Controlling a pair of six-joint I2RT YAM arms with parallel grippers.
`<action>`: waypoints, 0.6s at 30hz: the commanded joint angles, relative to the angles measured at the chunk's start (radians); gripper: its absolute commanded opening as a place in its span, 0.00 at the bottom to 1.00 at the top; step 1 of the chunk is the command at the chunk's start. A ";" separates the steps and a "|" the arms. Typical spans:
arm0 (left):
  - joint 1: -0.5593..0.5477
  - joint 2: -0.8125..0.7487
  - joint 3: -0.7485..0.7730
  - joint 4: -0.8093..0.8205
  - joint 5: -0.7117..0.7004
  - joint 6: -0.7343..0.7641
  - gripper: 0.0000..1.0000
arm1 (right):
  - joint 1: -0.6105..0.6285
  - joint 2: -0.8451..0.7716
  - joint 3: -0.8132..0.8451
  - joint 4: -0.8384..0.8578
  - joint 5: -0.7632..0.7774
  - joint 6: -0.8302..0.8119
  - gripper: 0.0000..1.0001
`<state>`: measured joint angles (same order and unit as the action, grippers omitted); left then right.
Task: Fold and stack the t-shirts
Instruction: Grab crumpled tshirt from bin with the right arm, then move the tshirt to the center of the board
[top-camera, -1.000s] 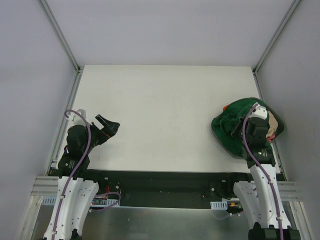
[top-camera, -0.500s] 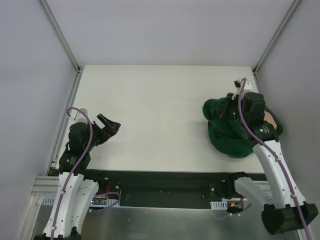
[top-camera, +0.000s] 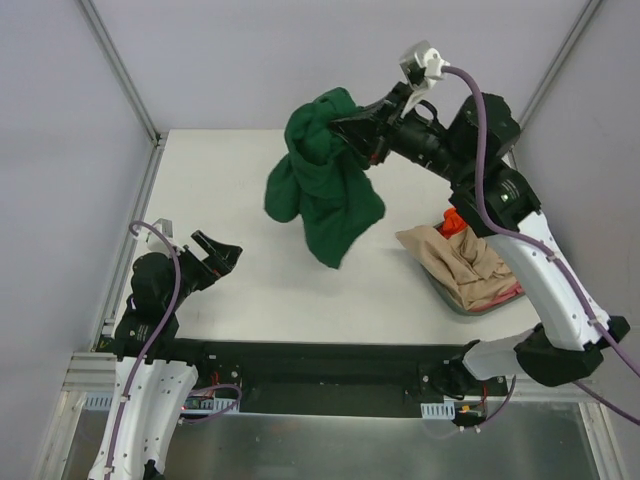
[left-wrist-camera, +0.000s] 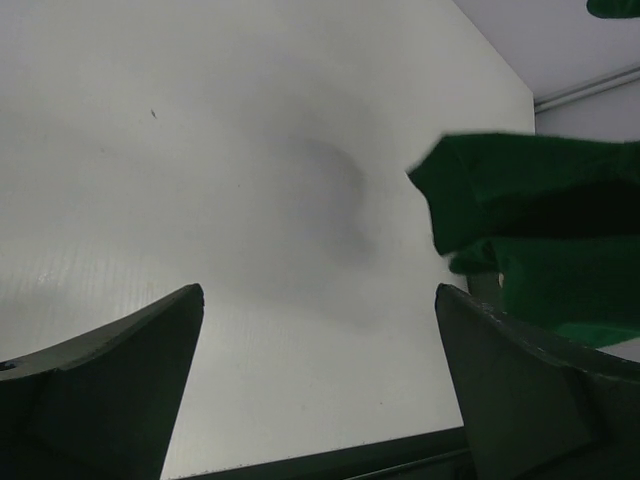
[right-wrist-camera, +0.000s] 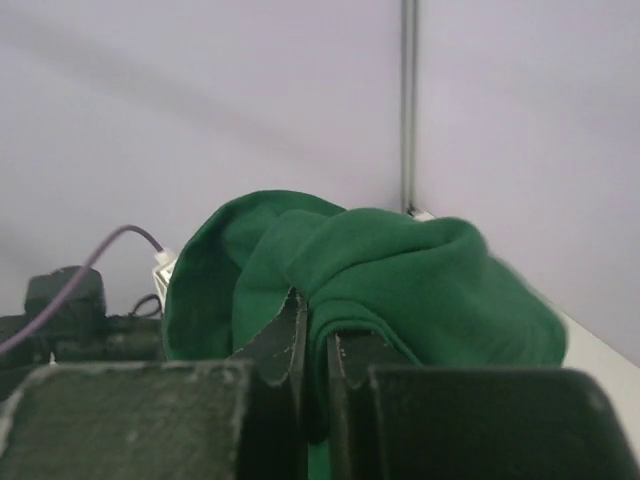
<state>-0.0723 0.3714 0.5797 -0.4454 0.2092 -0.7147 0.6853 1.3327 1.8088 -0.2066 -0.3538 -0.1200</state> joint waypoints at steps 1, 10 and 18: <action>-0.003 -0.006 -0.007 0.036 -0.002 -0.012 0.99 | 0.046 0.135 0.241 0.112 -0.034 0.059 0.01; -0.003 -0.005 -0.024 0.005 -0.089 -0.032 0.99 | 0.030 0.019 -0.226 0.076 0.284 -0.059 0.17; -0.003 0.038 -0.014 -0.078 -0.271 -0.111 0.99 | -0.130 -0.072 -0.792 0.053 0.521 0.062 0.94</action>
<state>-0.0723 0.3721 0.5667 -0.5018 0.0200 -0.7780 0.5957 1.3098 1.0840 -0.1509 0.0353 -0.0902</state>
